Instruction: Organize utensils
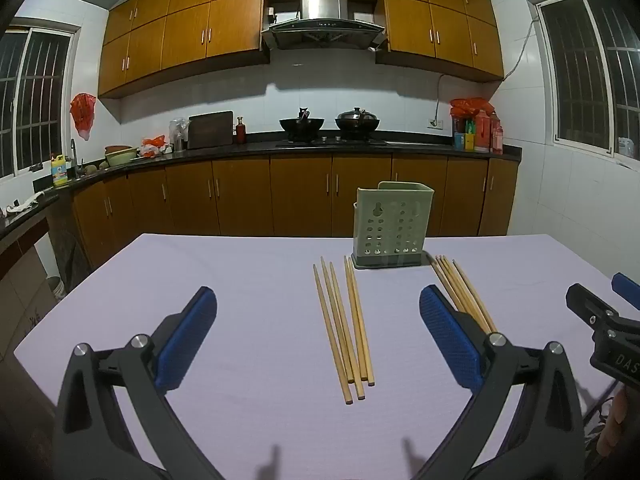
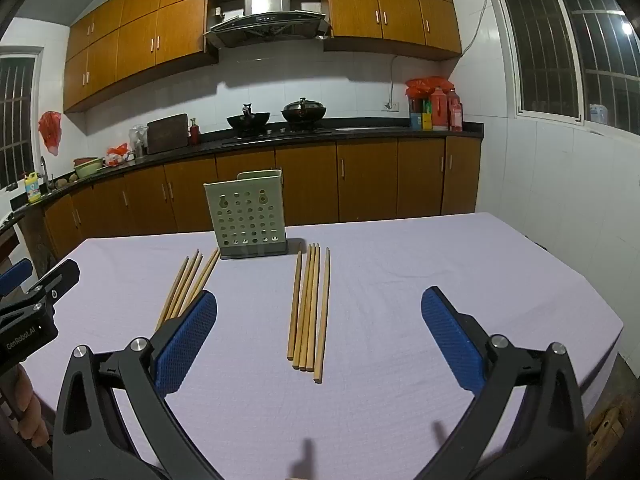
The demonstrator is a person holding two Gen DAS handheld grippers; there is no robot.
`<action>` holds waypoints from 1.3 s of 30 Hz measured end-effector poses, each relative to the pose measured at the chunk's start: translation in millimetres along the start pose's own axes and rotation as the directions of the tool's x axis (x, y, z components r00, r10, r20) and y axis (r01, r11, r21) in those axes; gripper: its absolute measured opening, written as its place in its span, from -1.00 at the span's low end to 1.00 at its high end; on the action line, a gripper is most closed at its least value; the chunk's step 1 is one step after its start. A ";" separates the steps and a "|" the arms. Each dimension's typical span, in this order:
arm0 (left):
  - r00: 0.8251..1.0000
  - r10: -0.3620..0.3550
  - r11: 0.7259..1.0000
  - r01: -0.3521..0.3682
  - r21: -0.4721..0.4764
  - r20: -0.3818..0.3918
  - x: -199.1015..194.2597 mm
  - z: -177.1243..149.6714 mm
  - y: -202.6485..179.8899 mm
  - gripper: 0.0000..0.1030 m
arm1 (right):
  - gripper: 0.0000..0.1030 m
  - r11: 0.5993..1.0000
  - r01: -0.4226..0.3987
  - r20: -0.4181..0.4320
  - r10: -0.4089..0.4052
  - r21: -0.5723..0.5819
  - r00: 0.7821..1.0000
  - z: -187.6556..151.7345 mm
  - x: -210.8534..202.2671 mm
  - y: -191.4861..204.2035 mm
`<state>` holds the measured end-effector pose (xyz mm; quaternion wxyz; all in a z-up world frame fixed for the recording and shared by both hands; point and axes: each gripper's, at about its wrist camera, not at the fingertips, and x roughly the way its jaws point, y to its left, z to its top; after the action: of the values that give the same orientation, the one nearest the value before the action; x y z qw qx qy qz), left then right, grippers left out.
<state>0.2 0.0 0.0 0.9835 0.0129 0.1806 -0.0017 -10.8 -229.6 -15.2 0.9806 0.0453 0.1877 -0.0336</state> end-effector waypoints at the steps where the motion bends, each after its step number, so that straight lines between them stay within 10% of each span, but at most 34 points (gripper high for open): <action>1: 1.000 0.000 1.000 0.000 -0.001 -0.001 0.2 0.1 0.1 0.92 | 0.97 1.000 -0.001 0.002 0.001 0.002 1.000 -0.2 -0.1 -0.2; 39: 1.000 -0.001 1.000 0.001 -0.001 0.001 -0.1 -0.6 0.1 0.92 | 0.97 1.000 -0.001 0.001 0.001 0.001 1.000 -0.4 0.1 1.1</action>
<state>-0.1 0.1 -0.5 0.9836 0.0121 0.1801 -0.0021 -10.7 -228.6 -15.5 0.9807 0.0459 0.1872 -0.0332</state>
